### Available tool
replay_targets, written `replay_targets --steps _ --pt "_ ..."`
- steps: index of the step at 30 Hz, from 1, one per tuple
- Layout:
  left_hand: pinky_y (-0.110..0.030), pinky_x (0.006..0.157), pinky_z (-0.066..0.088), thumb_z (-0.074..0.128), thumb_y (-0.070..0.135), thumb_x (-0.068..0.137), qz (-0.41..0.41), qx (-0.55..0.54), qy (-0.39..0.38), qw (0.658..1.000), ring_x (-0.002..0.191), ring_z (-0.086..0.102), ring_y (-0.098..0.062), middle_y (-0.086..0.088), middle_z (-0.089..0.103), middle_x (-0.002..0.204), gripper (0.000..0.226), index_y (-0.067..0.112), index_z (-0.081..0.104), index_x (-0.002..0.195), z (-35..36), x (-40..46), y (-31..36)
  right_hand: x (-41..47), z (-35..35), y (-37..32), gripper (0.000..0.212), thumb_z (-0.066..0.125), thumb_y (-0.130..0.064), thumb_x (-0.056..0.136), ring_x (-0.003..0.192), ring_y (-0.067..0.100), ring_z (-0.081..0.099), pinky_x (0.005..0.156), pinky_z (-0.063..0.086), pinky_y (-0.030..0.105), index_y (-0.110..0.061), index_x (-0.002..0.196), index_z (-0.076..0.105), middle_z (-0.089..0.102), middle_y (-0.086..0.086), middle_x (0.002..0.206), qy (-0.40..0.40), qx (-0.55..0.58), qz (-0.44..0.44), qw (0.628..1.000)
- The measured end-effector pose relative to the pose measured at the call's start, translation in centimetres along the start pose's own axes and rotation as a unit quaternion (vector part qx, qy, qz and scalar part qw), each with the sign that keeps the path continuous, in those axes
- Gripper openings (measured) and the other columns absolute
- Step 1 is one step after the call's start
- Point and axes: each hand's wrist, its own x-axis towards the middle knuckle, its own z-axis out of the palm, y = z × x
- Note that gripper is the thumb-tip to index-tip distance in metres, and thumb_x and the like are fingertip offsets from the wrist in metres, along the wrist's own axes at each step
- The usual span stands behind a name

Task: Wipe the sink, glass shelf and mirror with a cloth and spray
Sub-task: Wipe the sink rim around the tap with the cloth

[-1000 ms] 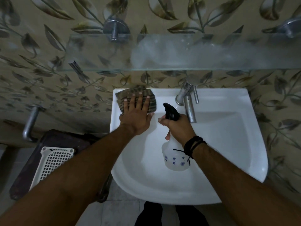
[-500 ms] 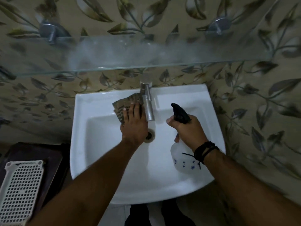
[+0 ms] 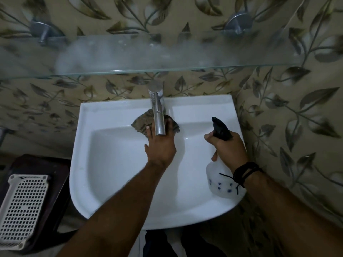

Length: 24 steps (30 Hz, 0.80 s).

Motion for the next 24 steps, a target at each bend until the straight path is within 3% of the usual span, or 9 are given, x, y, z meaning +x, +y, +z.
replay_targets --steps 3,5,8,12,15,18,21,24 --pt "-0.075 0.105 0.033 0.051 0.025 0.1 0.088 0.095 0.014 0.992 0.153 0.005 -0.037 0.004 -0.001 0.169 0.08 0.03 -0.001 0.162 1.2 0.1 1.1 -0.2 0.1 0.2 0.014 0.076 -0.02 0.09 0.047 0.023 0.063 0.053 0.05 0.022 -0.017 0.079 0.068 0.07 0.009 0.081 -0.009 0.02 0.007 1.0" --pt "-0.07 0.116 0.023 0.047 0.021 0.1 0.12 0.106 0.007 0.987 0.155 -0.009 -0.029 0.003 -0.004 0.17 0.081 0.022 -0.005 0.162 2.0 0.7 2.9 -0.3 0.0 0.3 0.014 0.077 -0.021 0.09 0.042 0.02 0.062 0.057 0.049 0.025 -0.019 0.08 0.069 0.071 0.007 0.079 -0.01 0.025 0.009 1.0" --pt "-0.065 0.121 0.002 0.04 0.017 0.1 0.121 0.099 0.017 0.988 0.155 -0.018 -0.029 -0.001 -0.008 0.17 0.077 0.017 -0.006 0.162 2.3 3.2 5.7 -0.2 -0.6 0.5 0.014 0.078 -0.019 0.09 0.044 0.021 0.062 0.047 0.047 0.017 -0.018 0.079 0.068 0.069 0.008 0.075 0.007 0.041 0.01 0.999" --pt "-0.059 0.122 -0.01 0.021 0.035 0.106 0.129 0.099 0.006 0.987 0.155 -0.015 -0.031 0.0 -0.008 0.171 0.063 0.019 -0.005 0.162 2.2 7.3 7.6 0.2 -1.7 0.7 0.012 0.077 -0.019 0.09 0.044 0.021 0.061 0.048 0.047 0.016 -0.019 0.081 0.069 0.071 0.002 0.082 0.02 0.058 0.009 0.998" --pt "-0.066 0.12 0.001 -0.002 0.057 0.096 0.09 0.071 -0.003 0.993 0.154 -0.018 -0.034 0.0 -0.012 0.17 0.072 0.029 -0.009 0.161 3.4 8.7 8.4 0.0 -2.4 0.6 0.021 0.075 -0.017 0.092 0.043 0.017 0.058 0.048 0.05 0.018 -0.029 0.079 0.064 0.068 -0.002 0.082 0.024 0.086 0.01 0.996" --pt "-0.07 0.118 0.005 0.012 0.057 0.1 0.125 0.064 -0.056 0.989 0.153 -0.02 -0.034 0.0 -0.015 0.169 0.069 0.031 -0.01 0.161 4.5 8.3 11.7 -0.6 -3.2 0.5 0.025 0.075 -0.016 0.092 0.039 0.011 0.057 0.051 0.05 0.019 -0.033 0.078 0.064 0.067 0.0 0.081 0.039 0.106 0.011 0.994" --pt "-0.072 0.117 0.002 0.033 0.055 0.1 0.159 0.031 -0.117 0.98 0.153 -0.022 -0.033 0.002 -0.016 0.169 0.077 0.032 -0.008 0.161 4.8 7.5 16.3 -1.2 -4.0 0.3 0.01 0.077 -0.021 0.091 0.051 0.014 0.065 0.056 0.053 0.023 -0.027 0.099 0.075 0.077 0.006 0.094 0.063 0.121 0.021 0.99" --pt "-0.067 0.117 0.001 0.029 0.055 0.104 0.143 -0.009 -0.136 0.98 0.153 -0.021 -0.034 0.002 -0.016 0.169 0.071 0.033 -0.007 0.161 4.6 7.1 18.2 -1.6 -5.0 0.5 0.019 0.076 -0.022 0.092 0.061 0.019 0.067 0.057 0.052 0.02 -0.022 0.111 0.075 0.075 0.003 0.091 0.077 0.13 0.022 0.988"
